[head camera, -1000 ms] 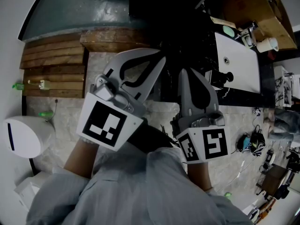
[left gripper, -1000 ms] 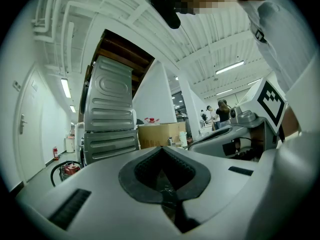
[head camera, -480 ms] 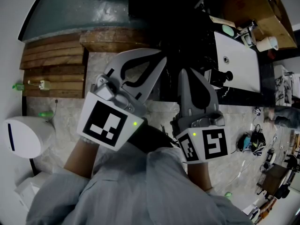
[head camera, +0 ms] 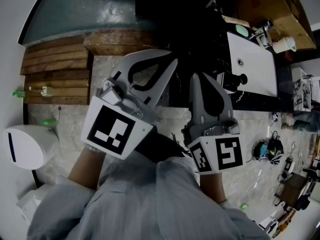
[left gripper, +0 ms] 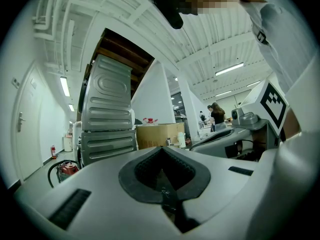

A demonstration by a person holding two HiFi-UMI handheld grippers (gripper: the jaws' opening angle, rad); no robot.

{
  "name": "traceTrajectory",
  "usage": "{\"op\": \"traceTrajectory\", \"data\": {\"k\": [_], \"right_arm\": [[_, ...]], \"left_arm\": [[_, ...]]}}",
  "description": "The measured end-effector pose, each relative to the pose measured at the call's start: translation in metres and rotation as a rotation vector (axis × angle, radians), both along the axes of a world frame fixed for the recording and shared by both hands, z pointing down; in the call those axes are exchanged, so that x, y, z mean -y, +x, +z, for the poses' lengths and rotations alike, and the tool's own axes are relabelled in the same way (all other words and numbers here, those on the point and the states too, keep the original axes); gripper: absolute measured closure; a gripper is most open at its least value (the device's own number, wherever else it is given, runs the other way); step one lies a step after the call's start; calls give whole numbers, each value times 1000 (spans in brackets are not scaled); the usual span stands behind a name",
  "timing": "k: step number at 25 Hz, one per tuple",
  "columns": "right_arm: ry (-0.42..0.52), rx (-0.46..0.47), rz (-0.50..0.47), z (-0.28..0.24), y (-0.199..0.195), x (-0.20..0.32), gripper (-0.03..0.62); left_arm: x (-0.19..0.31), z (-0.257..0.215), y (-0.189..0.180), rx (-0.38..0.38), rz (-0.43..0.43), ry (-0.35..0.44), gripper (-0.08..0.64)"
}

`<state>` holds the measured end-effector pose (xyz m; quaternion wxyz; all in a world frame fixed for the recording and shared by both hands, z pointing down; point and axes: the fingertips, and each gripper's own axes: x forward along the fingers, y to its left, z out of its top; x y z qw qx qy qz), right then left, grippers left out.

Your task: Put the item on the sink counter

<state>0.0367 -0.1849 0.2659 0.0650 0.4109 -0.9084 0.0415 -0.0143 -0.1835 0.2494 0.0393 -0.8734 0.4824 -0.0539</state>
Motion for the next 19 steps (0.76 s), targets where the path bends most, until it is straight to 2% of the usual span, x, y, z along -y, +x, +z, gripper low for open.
{"op": "traceTrajectory", "data": {"k": [19], "right_arm": [[-7,-12,5,3,3,2,595]], "left_arm": [[3,2,4,-9,17,-10,554]]}}
